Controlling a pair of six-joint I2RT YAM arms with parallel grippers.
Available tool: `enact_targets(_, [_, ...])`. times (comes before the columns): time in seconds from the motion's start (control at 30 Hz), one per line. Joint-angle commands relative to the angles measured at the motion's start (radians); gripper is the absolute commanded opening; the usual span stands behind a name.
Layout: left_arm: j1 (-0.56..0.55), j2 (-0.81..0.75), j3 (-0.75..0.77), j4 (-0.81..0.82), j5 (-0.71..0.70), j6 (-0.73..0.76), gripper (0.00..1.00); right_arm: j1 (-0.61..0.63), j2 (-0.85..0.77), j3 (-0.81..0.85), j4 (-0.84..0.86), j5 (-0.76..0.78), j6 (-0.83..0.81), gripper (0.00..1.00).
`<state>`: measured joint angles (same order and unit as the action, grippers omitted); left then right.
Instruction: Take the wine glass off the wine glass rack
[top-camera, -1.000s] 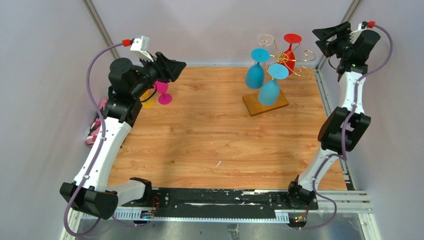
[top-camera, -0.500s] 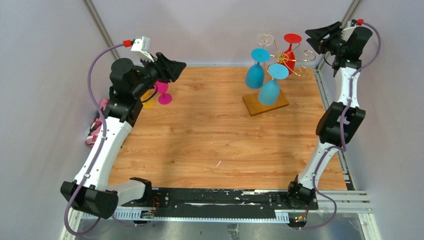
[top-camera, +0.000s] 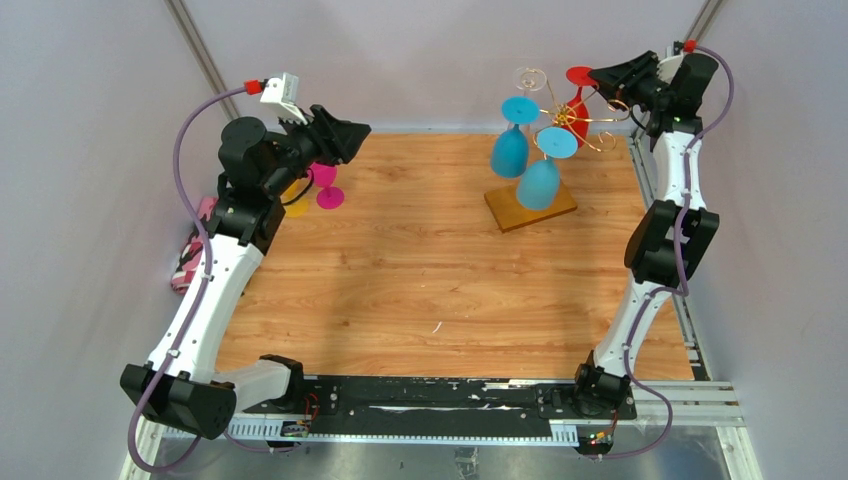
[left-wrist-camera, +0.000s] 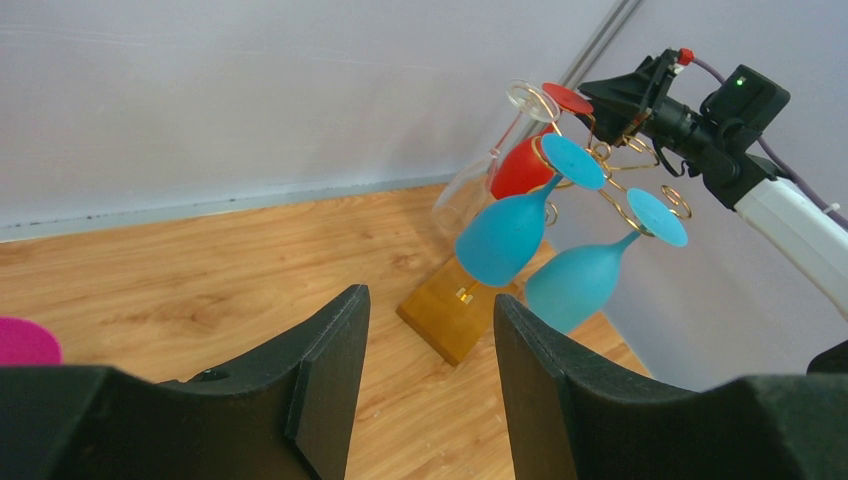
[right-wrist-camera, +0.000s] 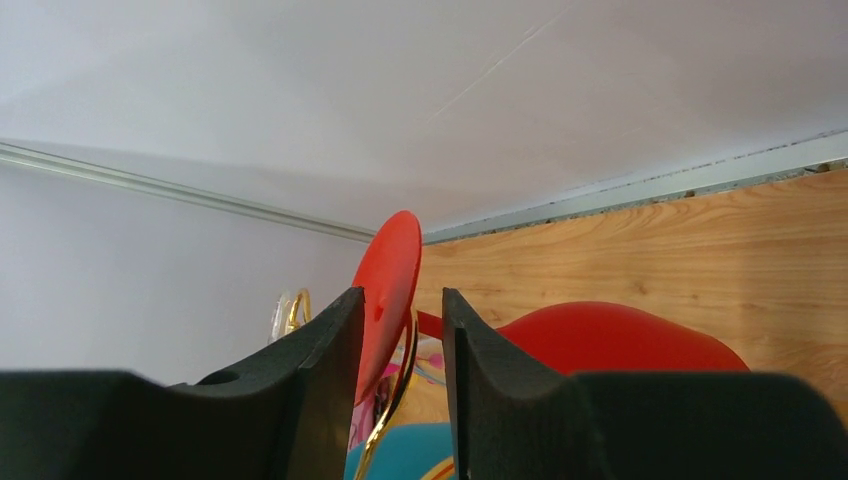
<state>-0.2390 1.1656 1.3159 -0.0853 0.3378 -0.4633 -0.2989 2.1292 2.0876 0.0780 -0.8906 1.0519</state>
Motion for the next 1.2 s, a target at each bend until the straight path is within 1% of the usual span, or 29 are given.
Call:
enact_targets(0.0, [-0.006,-0.020,-0.007,0.003,-0.004,0.013,0.54,0.008,0.015,0.025,-0.005,-0.010,-0.006,0.38])
enact_targets(0.07, [-0.006,-0.016,-0.009,0.009,-0.002,0.007,0.54,0.005,0.015,0.026,-0.005,-0.002,-0.007,0.34])
enact_targets(0.17, [-0.006,-0.014,-0.010,0.014,0.004,0.001,0.54,-0.002,0.019,0.031,0.010,0.004,0.006,0.26])
enact_targets(0.33, [-0.006,-0.013,-0.014,0.021,0.018,-0.005,0.53,-0.012,0.023,0.054,0.033,0.010,0.036,0.23])
enact_targets(0.43, [-0.006,-0.016,-0.019,0.024,0.017,-0.007,0.53,-0.014,0.030,0.081,0.031,0.004,0.047,0.16])
enact_targets(0.53, [-0.006,-0.018,-0.020,0.027,0.017,-0.009,0.52,-0.014,0.033,0.091,0.030,-0.001,0.053,0.11])
enact_targets(0.6, [-0.006,-0.020,-0.023,0.032,0.021,-0.012,0.52,-0.015,0.029,0.088,0.026,0.003,0.051,0.01])
enact_targets(0.63, [-0.006,-0.021,-0.025,0.034,0.023,-0.013,0.52,-0.016,0.025,0.087,0.022,0.007,0.044,0.00])
enact_targets(0.97, [-0.006,-0.009,-0.044,0.042,0.028,-0.015,0.52,-0.046,-0.003,0.076,0.019,0.022,0.029,0.00])
enact_targets(1.03, [-0.006,-0.006,-0.046,0.044,0.030,-0.018,0.51,-0.048,-0.007,0.080,0.019,0.019,0.018,0.05])
enact_targets(1.07, [-0.005,-0.005,-0.047,0.046,0.030,-0.018,0.51,-0.048,-0.005,0.083,0.020,0.019,0.021,0.05])
enact_targets(1.1, [-0.006,-0.004,-0.047,0.047,0.030,-0.019,0.51,-0.048,0.000,0.092,0.015,0.017,0.024,0.01])
enact_targets(1.17, [-0.006,-0.002,-0.049,0.047,0.030,-0.018,0.51,-0.048,0.011,0.108,0.004,0.010,0.030,0.00])
